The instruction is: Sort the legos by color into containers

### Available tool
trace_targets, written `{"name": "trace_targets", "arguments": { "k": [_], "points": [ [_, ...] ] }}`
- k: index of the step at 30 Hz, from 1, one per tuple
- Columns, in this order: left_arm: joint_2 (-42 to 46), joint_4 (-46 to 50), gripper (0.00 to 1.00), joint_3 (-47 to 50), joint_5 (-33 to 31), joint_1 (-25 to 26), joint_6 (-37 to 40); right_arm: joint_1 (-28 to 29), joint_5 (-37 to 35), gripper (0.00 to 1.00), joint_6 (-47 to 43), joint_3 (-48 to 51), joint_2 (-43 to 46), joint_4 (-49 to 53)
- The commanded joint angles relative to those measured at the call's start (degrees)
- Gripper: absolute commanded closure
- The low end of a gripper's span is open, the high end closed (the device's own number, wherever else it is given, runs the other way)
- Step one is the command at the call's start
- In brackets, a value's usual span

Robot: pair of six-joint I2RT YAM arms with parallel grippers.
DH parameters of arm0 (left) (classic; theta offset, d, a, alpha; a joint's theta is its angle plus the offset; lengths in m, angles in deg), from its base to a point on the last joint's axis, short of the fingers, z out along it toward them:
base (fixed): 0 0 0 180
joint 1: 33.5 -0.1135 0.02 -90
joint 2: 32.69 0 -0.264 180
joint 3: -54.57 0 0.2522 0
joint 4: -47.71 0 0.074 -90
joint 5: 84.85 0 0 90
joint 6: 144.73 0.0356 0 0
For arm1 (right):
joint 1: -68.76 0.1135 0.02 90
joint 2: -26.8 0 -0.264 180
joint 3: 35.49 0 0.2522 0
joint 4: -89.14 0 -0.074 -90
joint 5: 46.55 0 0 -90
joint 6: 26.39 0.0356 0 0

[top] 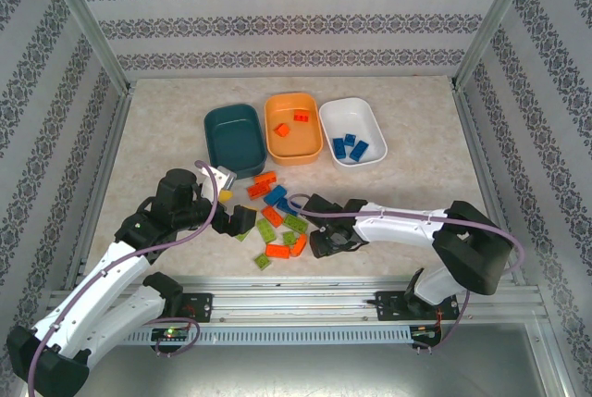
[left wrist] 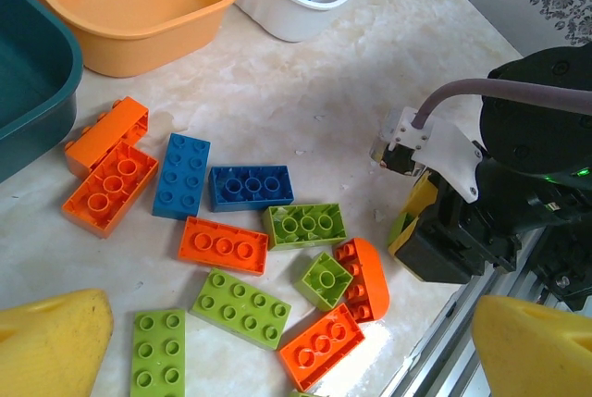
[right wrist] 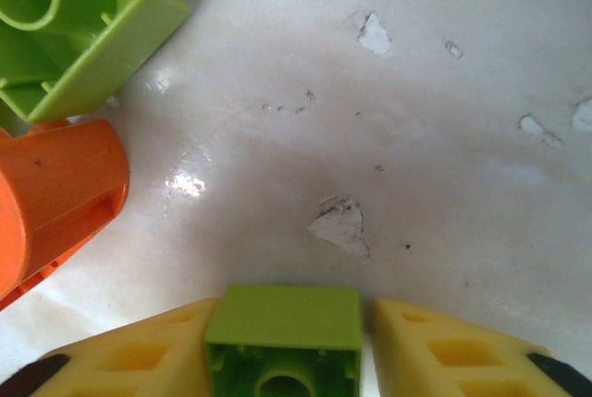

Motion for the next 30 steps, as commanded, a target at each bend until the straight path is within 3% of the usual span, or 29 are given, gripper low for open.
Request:
{"name": "trace_targets", "arguments": {
  "k": [1, 5, 10, 12, 18, 24, 30],
  "points": [
    [0.4, 0.6, 0.00, -0.4, -0.2, 0.1, 0.8, 0.6, -2.4, 0.61, 0.5, -1.4, -0.1, 1.8],
    [0.7, 0.5, 0.00, -0.5, -0.2, 0.0, 0.8, 0.6, -3.2, 0.68, 0.7, -2.1, 2.1, 2.6],
    [1.4, 1.0, 0.00, -0.8, -1.5, 0.0, 1.0, -0.3, -3.9, 0.69, -0.1, -4.4, 5.6, 4.3],
    [2.4, 2.3, 0.00, -1.5, -4.6, 0.1, 1.4, -1.7, -2.6, 0.68, -1.0, -6.0, 6.7, 4.4],
    [10.8, 4.9, 0.00, -1.8, -22.0, 0.1, 2.3, -10.1, 7.5, 0.69, -3.3, -13.1, 6.8, -1.2],
    [16.3, 5.2, 0.00, -1.1, -30.1, 0.0, 2.6, -15.0, 17.4, 0.69, -2.8, -25.8, -4.1, -9.4],
    [15.3, 6.0, 0.00, -1.4, -30.5, 0.1, 2.7, -16.7, 22.8, 0.70, -0.5, -43.7, -20.8, -12.9]
  ]
}}
